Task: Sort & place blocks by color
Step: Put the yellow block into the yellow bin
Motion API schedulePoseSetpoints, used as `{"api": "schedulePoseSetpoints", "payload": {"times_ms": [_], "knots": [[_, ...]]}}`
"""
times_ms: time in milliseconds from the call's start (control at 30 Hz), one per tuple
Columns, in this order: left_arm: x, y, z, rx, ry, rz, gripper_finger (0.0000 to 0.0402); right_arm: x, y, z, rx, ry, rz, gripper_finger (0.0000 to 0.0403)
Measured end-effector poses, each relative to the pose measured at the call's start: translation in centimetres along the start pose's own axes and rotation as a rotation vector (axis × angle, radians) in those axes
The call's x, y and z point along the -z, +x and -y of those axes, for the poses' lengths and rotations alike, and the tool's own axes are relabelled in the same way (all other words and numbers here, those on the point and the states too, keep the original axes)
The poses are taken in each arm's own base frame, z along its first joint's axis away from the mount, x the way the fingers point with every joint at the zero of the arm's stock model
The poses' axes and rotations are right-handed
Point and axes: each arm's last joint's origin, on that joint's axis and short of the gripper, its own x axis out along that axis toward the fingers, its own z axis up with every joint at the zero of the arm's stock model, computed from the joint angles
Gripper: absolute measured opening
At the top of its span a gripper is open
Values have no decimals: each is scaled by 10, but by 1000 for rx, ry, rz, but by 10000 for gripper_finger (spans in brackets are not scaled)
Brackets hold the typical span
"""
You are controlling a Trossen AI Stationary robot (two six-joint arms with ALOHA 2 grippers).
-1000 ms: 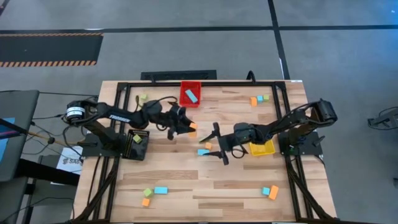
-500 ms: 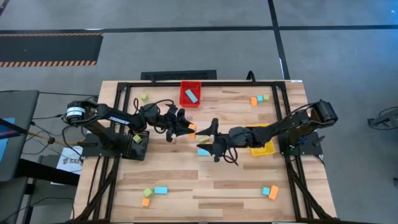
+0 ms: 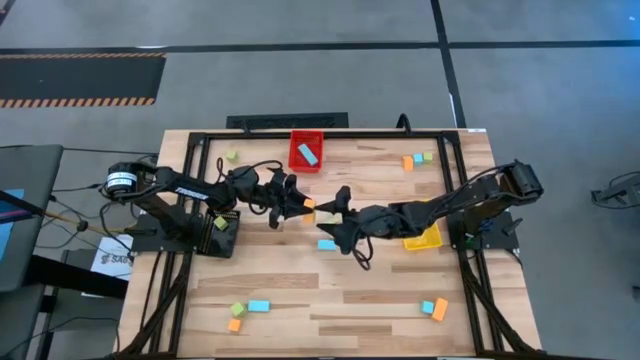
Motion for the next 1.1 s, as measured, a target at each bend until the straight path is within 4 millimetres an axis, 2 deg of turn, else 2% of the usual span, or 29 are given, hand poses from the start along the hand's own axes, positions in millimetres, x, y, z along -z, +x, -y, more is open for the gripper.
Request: {"api": "schedulePoseSetpoints", "payload": {"times_ms": [300, 567, 867, 1100], "knots": [[0, 0, 0, 1, 7, 4, 114, 4, 3, 5, 21, -4, -29, 325], [-7, 4, 1, -18, 35, 39, 114, 7, 7, 10, -14, 45, 33, 345], [-15, 10, 5, -7, 58, 71, 114, 7, 8, 15, 11, 4, 51, 342], [-21, 12, 7, 16, 40, 99, 114, 3, 7, 18, 60, -30, 70, 322]]}}
